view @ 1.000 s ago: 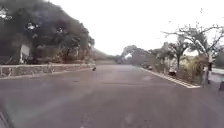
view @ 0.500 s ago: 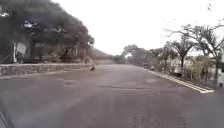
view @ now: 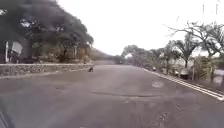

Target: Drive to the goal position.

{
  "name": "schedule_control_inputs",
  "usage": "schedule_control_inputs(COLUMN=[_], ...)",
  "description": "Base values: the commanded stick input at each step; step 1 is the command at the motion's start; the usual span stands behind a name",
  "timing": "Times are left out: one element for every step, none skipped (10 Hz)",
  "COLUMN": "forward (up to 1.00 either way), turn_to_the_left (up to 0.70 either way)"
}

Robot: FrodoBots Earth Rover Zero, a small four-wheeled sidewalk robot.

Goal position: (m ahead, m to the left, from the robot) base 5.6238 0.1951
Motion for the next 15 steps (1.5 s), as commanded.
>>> schedule_control_inputs(forward=[1.00, 1.00, 1.00, 1.00, 1.00, 1.00, 1.00, 1.00, 1.00, 1.00, 1.00, 1.00, 1.00, 1.00, 1.00], turn_to_the_left=[0.00, 0.00, 0.00, 0.00, 0.00, 0.00, 0.00, 0.00, 0.00, 0.00, 0.00, 0.00, 0.00, 0.00, 0.00])
